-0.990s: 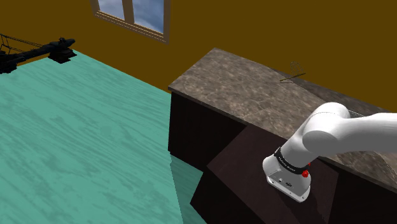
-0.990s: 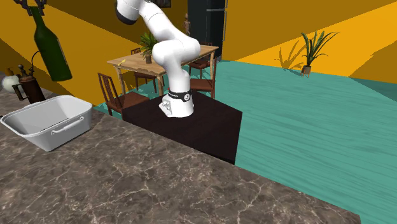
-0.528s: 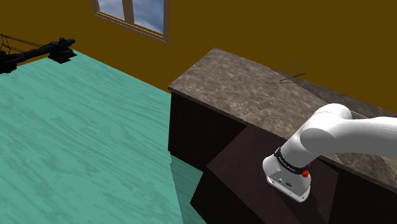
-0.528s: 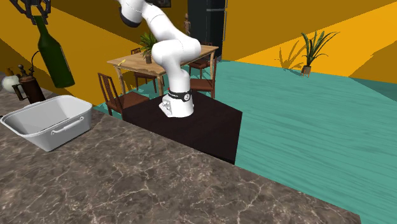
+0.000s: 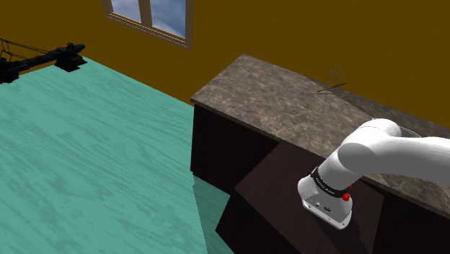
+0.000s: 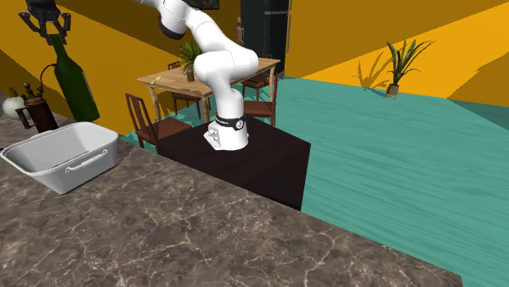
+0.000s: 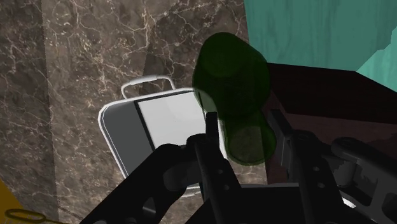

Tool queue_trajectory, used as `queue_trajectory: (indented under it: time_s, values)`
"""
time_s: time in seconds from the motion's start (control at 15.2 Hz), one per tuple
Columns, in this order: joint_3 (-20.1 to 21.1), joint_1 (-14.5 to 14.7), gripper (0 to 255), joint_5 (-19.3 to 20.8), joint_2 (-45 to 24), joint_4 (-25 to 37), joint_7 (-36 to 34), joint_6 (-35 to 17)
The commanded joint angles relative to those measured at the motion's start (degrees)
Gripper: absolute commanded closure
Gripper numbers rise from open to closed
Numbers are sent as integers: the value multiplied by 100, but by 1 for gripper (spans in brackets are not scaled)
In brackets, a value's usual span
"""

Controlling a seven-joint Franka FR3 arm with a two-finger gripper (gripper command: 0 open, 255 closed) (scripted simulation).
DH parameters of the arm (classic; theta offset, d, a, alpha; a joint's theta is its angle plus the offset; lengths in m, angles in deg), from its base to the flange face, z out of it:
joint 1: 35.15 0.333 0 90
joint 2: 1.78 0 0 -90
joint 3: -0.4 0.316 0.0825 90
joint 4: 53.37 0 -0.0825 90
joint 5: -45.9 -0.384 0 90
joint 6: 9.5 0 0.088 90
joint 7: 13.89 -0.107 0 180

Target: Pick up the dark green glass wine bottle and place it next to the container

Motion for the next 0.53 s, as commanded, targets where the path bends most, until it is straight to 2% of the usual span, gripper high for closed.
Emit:
queue_trajectory:
  time_s: [0.0, 0.46]
  values:
    - [-23, -69, 255, 39, 90, -174, -46, -104]
    - [-116, -319, 255, 179, 388, -764, -204, -437]
